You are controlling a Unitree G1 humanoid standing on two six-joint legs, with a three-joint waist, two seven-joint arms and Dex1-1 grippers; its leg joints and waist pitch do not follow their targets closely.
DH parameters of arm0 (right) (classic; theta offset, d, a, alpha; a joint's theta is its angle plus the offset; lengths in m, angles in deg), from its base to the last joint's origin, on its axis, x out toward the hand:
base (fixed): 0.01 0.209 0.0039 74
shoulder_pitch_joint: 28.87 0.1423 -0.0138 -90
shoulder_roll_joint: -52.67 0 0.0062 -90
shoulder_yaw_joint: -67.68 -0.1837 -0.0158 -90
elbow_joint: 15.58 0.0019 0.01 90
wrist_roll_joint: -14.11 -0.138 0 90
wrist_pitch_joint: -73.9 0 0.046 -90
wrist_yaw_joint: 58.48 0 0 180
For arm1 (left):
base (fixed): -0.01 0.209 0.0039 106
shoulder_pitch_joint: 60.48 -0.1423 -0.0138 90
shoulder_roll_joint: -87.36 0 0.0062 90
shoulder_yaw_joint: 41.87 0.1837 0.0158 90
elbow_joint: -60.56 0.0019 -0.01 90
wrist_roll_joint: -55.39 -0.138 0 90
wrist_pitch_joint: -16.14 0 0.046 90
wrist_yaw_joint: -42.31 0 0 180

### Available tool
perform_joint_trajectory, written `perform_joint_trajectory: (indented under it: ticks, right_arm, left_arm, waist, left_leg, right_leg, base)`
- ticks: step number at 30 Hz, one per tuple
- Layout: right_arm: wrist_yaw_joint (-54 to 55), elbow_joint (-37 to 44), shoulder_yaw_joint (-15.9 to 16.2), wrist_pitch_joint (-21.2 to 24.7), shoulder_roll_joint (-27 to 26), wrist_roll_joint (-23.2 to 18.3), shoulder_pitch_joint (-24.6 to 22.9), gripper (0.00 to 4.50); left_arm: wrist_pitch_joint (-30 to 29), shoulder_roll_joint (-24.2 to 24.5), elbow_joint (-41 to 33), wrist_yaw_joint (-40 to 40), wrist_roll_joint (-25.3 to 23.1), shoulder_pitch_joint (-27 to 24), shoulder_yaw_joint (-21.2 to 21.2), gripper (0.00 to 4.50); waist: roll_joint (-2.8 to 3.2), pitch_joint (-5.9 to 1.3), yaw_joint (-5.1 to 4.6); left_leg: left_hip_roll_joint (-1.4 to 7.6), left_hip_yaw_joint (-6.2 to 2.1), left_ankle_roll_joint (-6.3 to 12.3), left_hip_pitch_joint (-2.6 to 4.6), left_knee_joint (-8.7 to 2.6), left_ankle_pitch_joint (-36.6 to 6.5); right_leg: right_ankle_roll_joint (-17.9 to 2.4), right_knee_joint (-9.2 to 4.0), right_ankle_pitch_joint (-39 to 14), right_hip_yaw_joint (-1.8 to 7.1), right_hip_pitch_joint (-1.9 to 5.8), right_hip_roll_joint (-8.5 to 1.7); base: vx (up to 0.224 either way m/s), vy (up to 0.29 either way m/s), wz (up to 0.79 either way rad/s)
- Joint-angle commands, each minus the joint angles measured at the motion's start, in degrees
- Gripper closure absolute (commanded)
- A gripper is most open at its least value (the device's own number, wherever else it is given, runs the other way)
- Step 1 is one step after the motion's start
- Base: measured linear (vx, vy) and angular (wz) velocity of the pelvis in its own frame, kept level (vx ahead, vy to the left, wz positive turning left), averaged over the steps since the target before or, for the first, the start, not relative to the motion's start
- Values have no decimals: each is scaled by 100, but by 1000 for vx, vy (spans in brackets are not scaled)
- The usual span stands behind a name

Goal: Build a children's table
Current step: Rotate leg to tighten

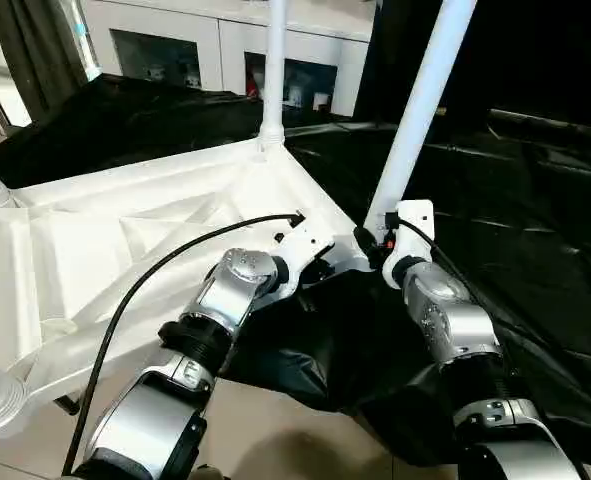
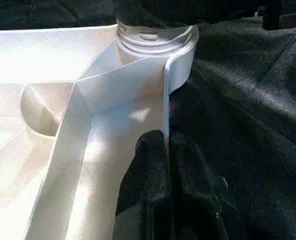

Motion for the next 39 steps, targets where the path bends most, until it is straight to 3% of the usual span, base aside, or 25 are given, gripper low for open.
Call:
perform_joint_trajectory:
  ticks: [1, 4, 10, 11, 13, 16, 19, 25, 26, 35, 39]
  right_arm:
    - [-562, -336, 370, 297, -335, -175, -43, 181]
    - [-964, -253, 473, 184, -14, -147, -61, 138]
    - [-2380, 361, 838, 287, 698, -256, -257, 138]
    - [-2926, 633, 1025, 283, 982, -261, -375, 138]
    - [-3199, 768, 1113, 255, 1141, -253, -445, 138]
    - [-4027, 1192, 1295, 203, 1678, -288, -655, 138]
    - [-4467, 1446, 1394, 295, 2024, -381, -763, 138]
    - [-5011, 1770, 1491, 265, 2370, -432, -896, 138]
    - [-5073, 1807, 1508, 270, 2399, -438, -909, 166]
    - [-5240, 1885, 1640, 285, 2440, -417, -935, 231]
    - [-5165, 1861, 1617, 302, 2350, -445, -955, 239]
  left_arm:
    - [422, -329, -36, 233, 293, 6, 103, 450]
    - [508, -60, -116, 531, 355, -56, 72, 450]
    - [811, 382, -344, 1364, 475, -240, 148, 450]
    - [848, 502, -456, 1667, 562, -303, 151, 450]
    - [861, 568, -529, 1848, 622, -338, 150, 450]
    - [811, 880, -868, 2658, 850, -485, 229, 450]
    - [795, 1091, -1021, 3040, 943, -566, 278, 450]
    - [795, 1372, -1159, 3498, 987, -664, 289, 450]
    - [778, 1399, -1192, 3528, 1002, -678, 291, 450]
    - [786, 1406, -1209, 3475, 1021, -680, 253, 450]
    - [797, 1379, -1192, 3380, 996, -692, 238, 450]
  waist:
    - [-41, -249, 9]
    - [-27, -265, 7]
    - [-32, -280, 39]
    - [18, -304, 57]
    - [-5, -318, 56]
    - [11, -312, 76]
    - [30, -307, 87]
    - [37, -283, 142]
    - [35, -283, 149]
    - [4, -285, 174]
    - [-2, -283, 174]
  left_leg:
    - [89, -64, 14, 39, -430, -1968]
    - [94, -59, 37, 34, -428, -1877]
    - [99, -37, 218, 1, -389, -1461]
    - [114, -26, 247, 29, -371, -1273]
    - [111, -19, 294, 10, -351, -1042]
    - [124, -23, 390, -4, -336, -1019]
    - [133, -9, 402, 30, -337, -1139]
    - [150, -2, 294, 47, -349, -1376]
    - [148, -1, 288, 49, -349, -1386]
    - [140, -7, 277, 44, -344, -1257]
    - [140, -6, 287, 44, -342, -1235]
  right_leg:
    - [-578, -578, -2205, 168, 152, -270]
    - [-616, -563, -2029, 171, 160, -265]
    - [-854, -502, -1326, 161, 232, -261]
    - [-982, -464, -1030, 166, 221, -264]
    - [-1134, -401, -562, 152, 249, -238]
    - [-1253, -366, -326, 147, 281, -245]
    - [-1357, -378, -399, 150, 252, -244]
    - [-1308, -405, -788, 166, 243, -261]
    - [-1295, -408, -831, 166, 240, -261]
    - [-1234, -395, -837, 163, 238, -263]
    - [-1226, -395, -855, 163, 234, -260]
  base:
    - [0, 0, 0]
    - [0, 0, 0]
    - [0, 0, 0]
    - [0, 0, 0]
    - [0, 0, 0]
    - [0, 0, 0]
    - [0, 0, 0]
    - [0, 0, 0]
    - [0, 0, 0]
    - [0, 0, 0]
    - [0, 0, 0]
